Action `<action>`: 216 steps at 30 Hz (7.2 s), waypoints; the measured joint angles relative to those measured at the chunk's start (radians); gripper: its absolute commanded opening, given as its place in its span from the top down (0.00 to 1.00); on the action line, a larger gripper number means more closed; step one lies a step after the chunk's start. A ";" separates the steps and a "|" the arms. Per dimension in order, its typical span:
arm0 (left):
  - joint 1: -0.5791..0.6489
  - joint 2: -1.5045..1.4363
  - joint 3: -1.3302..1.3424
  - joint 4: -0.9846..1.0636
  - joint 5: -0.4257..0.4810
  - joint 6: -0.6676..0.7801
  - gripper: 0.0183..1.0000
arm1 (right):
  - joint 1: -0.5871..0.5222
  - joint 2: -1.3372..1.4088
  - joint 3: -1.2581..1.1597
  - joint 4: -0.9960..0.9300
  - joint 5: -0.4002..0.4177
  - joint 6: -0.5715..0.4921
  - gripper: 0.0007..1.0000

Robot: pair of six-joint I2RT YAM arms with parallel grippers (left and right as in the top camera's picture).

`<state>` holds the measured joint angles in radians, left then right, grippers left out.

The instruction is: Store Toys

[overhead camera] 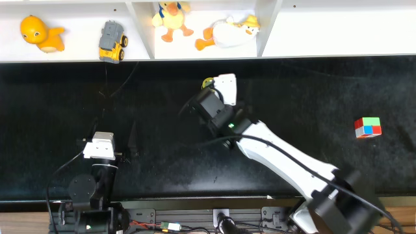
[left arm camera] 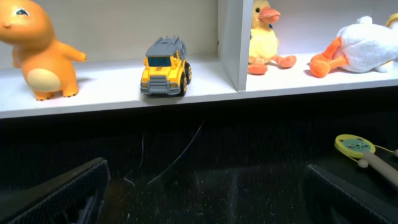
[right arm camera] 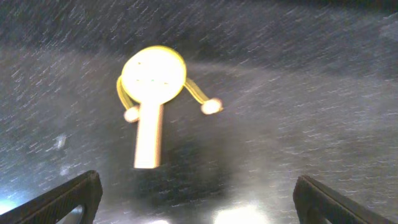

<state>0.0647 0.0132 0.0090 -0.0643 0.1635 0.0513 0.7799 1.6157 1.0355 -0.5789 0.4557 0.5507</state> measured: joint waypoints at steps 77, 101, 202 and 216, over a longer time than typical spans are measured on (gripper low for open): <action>0.000 0.000 0.000 0.000 -0.001 0.000 0.00 | -0.604 -0.444 -0.239 -0.023 -0.225 -0.394 0.96; 0.000 0.000 0.000 0.000 -0.003 0.000 0.00 | -0.765 0.023 0.097 0.272 -0.418 -0.611 0.95; 0.000 0.000 0.000 0.000 -0.003 0.000 0.00 | -1.736 -0.198 -0.193 -0.085 -0.768 -1.532 0.00; 0.000 0.000 0.000 0.000 -0.003 0.000 0.00 | -1.662 -0.106 -0.193 0.028 -0.805 -1.415 0.10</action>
<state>0.0647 0.0128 0.0090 -0.0643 0.1604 0.0517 -0.8825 1.5093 0.8421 -0.5507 -0.3496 -0.8646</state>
